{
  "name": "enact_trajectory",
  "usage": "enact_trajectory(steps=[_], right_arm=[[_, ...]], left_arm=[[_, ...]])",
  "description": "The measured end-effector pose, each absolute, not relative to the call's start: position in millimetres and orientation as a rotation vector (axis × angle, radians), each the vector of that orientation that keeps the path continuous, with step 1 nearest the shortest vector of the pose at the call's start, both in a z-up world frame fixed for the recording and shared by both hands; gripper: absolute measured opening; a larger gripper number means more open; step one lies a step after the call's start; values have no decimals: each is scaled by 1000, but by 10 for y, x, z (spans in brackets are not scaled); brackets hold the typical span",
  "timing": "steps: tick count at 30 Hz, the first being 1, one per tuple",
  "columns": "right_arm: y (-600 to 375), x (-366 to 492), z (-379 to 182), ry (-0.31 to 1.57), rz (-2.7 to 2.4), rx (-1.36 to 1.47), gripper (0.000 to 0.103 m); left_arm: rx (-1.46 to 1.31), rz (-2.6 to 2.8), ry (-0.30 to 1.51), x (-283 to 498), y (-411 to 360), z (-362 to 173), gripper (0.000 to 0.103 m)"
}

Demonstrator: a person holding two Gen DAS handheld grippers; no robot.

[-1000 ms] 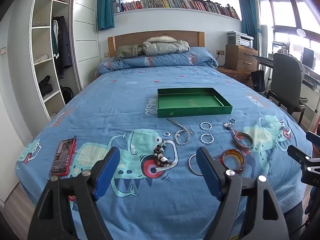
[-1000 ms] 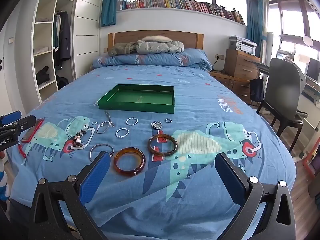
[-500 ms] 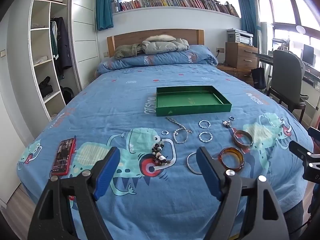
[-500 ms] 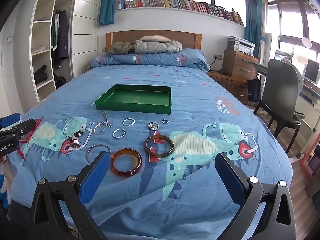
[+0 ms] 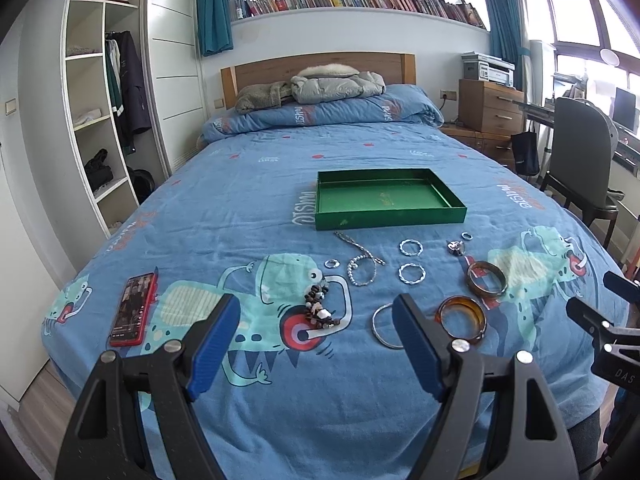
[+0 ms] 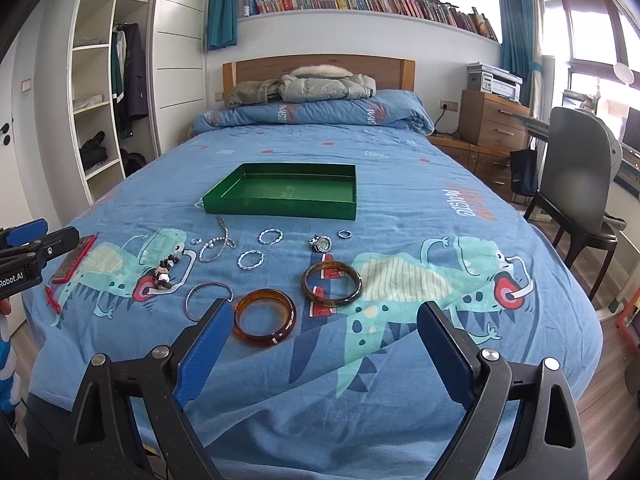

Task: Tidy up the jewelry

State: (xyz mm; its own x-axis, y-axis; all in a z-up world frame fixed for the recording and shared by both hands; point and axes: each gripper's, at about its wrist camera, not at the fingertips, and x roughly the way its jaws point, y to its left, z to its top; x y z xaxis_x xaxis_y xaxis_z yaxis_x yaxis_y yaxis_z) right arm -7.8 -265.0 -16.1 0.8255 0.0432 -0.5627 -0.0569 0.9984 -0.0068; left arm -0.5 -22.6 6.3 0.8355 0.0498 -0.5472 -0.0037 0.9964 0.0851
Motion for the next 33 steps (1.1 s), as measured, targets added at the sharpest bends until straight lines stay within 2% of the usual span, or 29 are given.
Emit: enact_trajectory(steps=[4, 10, 17, 28, 33], right_arm=[[-2681, -52, -177, 605, 62, -20, 81], [-2758, -12, -203, 614, 83, 3, 74], [-2833, 66, -258, 629, 104, 24, 71], [-2808, 174, -381, 670, 147, 33, 59], [-2808, 189, -401, 678, 143, 36, 58]], left_arm=[[72, 50, 577, -3, -200, 98, 77], [58, 99, 593, 6, -75, 115, 77], [49, 129, 632, -14, -5, 56, 77], [35, 69, 671, 69, -136, 42, 77], [43, 66, 674, 103, -222, 33, 77]])
